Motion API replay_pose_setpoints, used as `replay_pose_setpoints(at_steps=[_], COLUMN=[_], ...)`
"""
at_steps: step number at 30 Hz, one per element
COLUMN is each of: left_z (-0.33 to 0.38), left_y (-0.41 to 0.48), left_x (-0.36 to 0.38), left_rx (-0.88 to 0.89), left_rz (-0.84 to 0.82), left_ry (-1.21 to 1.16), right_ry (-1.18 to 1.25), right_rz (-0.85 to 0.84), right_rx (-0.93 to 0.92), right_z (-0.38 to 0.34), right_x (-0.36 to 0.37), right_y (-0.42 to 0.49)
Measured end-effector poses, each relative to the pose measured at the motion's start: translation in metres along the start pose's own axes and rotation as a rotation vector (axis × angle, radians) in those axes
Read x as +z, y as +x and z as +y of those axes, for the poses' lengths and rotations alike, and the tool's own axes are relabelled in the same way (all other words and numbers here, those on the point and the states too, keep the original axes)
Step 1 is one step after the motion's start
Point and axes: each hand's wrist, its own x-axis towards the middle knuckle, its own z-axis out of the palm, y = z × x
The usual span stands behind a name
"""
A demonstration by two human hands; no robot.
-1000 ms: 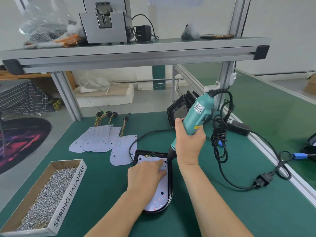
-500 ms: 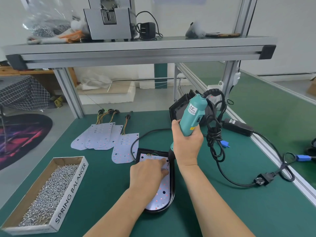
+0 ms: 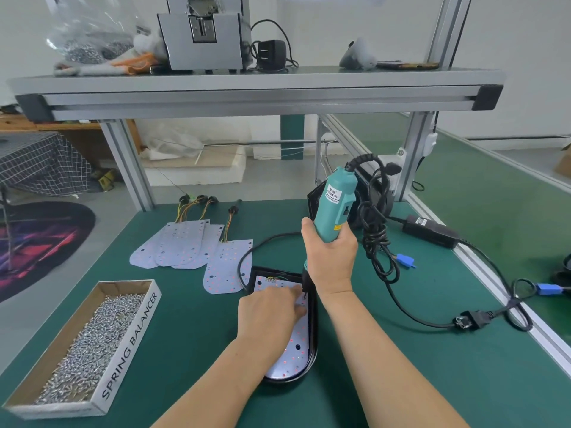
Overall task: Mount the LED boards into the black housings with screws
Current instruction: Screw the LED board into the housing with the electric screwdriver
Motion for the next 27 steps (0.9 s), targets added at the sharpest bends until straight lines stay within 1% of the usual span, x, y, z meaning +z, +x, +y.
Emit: replay_pose_setpoints(at_steps=[6, 10, 12, 13, 14, 16, 17, 18, 19, 20, 22, 27], left_z=[0.002, 0.005, 0.005, 0.004, 0.002, -0.002, -0.004, -0.007, -0.009, -0.011, -0.014, -0.015], left_y=[-0.002, 0.0, 0.001, 0.0, -0.001, -0.007, -0.011, -0.016, -0.022, -0.029, -0.041, -0.062], left_x=[-0.005, -0.01, -0.015, -0.019, -0.025, -0.041, -0.048, -0.054, -0.058, -0.061, -0.064, -0.062], left_rx=[-0.04, -0.112, -0.145, -0.183, -0.259, -0.456, -0.533, -0.583, -0.607, -0.606, -0.592, -0.575], left_rz=[-0.036, -0.106, -0.166, -0.191, -0.21, -0.247, -0.265, -0.278, -0.288, -0.297, -0.31, -0.334], left_ry=[-0.026, -0.078, -0.175, -0.317, -0.566, -1.201, -1.477, -1.677, -1.811, -1.894, -1.98, -2.032], right_ry=[0.015, 0.141, 0.198, 0.225, 0.249, 0.289, 0.313, 0.341, 0.371, 0.393, 0.426, 0.492], right_rz=[0.011, 0.079, 0.129, 0.16, 0.197, 0.281, 0.326, 0.364, 0.391, 0.41, 0.433, 0.429], right_rx=[0.011, -0.018, -0.01, 0.003, 0.022, 0.066, 0.09, 0.112, 0.133, 0.147, 0.165, 0.207], right_z=[-0.009, -0.035, -0.049, -0.054, -0.058, -0.065, -0.068, -0.071, -0.075, -0.079, -0.087, -0.097], right_x=[-0.009, -0.026, -0.034, -0.037, -0.041, -0.047, -0.05, -0.053, -0.056, -0.058, -0.061, -0.058], right_y=[-0.003, -0.006, -0.011, -0.014, -0.018, -0.025, -0.028, -0.031, -0.033, -0.034, -0.038, -0.049])
